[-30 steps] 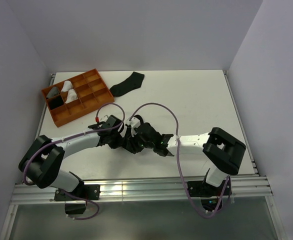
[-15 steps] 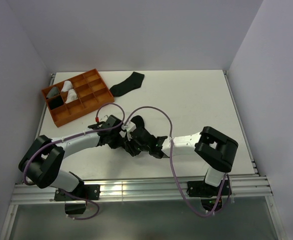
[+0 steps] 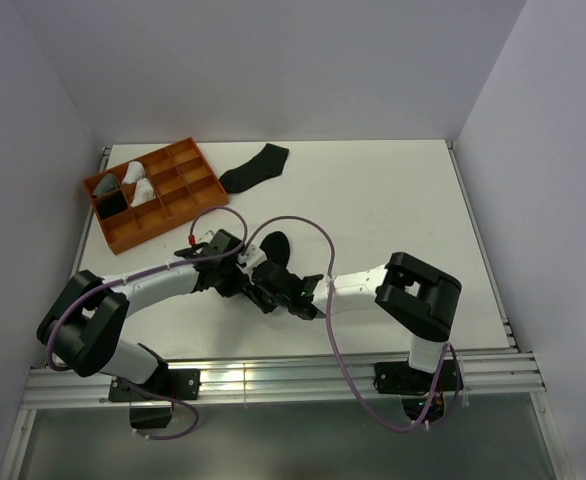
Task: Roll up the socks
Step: Roll the sock at the center of the board.
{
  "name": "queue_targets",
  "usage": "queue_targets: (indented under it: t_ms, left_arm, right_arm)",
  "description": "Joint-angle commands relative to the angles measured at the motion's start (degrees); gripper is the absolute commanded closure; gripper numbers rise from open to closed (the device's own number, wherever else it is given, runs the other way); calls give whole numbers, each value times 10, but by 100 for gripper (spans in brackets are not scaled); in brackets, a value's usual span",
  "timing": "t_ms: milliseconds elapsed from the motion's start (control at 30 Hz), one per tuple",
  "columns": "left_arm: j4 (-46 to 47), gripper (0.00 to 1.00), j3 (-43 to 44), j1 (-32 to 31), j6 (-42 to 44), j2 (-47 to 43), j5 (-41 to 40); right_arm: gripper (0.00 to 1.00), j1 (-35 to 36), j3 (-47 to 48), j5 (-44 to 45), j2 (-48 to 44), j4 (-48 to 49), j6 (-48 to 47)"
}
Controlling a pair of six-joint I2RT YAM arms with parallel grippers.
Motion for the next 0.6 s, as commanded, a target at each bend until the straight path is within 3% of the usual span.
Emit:
queue_targets:
  t_ms: [0,33,67,133,267,567]
  left_arm:
    - [7,94,-3,-4,-16,-3,7]
    - [7,93,-2,-4,-18,-6,3]
    - [6,93,-2,-3,-19,-8,-1]
    - [4,91,-4,-2,-21,-21,-14]
    - [19,84,-11,5,-26,-44,-24]
    - [32,49,-26,7,-32,-84,-38]
  right_arm:
    - [81,9,28,27,32,-38,5]
    - [94,8,27,24,31,-38,9]
    - [99,8,25,19,28,-37,10]
    - [100,3,23,0,18,-37,19]
    - [100,-41,20,-137,1,-27,50]
    - [100,-145,10,-400,42,49,168]
